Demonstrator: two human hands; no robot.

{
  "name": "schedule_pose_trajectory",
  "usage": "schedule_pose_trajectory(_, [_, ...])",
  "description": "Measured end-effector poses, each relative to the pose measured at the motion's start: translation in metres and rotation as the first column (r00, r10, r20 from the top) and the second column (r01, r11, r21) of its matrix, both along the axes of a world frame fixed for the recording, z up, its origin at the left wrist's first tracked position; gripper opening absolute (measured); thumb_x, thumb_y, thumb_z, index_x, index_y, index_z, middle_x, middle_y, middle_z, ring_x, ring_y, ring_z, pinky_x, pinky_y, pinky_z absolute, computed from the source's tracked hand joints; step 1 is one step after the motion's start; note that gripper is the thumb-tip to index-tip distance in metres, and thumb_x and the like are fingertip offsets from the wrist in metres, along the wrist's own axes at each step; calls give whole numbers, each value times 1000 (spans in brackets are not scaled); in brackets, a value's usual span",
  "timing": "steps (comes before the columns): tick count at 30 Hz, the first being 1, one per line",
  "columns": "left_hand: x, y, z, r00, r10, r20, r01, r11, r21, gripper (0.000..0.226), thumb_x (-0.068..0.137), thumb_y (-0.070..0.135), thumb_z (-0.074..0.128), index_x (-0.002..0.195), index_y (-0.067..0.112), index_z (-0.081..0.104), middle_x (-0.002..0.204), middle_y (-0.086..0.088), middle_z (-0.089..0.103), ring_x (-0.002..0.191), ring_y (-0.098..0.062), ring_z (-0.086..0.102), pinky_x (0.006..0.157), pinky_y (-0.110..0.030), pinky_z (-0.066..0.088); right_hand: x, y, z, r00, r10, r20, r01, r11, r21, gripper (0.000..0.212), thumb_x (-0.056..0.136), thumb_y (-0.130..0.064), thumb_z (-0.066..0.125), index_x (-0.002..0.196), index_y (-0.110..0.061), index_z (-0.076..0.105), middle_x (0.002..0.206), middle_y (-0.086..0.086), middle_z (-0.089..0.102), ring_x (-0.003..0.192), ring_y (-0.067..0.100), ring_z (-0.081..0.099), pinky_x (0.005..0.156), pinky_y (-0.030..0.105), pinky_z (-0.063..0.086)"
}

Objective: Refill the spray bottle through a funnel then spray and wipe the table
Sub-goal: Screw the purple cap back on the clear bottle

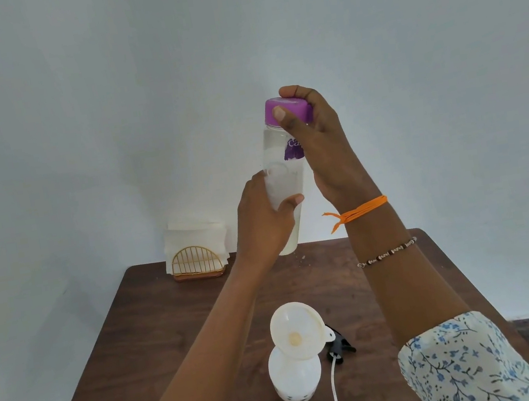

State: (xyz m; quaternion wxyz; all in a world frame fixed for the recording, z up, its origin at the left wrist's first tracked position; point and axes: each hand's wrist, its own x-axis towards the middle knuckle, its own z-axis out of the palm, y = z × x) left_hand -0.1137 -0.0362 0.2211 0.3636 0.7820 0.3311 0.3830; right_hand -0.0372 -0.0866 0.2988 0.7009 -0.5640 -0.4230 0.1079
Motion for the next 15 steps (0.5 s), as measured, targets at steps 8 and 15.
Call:
schedule_pose_trajectory(8, [-1,15,-19,996,-83,29,85,992,-90,64,75,45,71,128,23,44,133,1,52,98,-7,48,80,-22,40,12,0,-10,993,58,100,-44,990,-135,39,90,-22,60,126,-14,47,125,6,50,101,16,52,65,9,49])
schedule_pose_trajectory(15, [-3,42,-55,988,-131,-82,114,976,-185,65,74,43,73,128,21,44,133,0,53,99,-8,48,81,-25,42,23,18,-47,955,18,297,85,940,-331,53,77,-19,76,121,-9,48,107,-4,52,80,0,51,63,0,41])
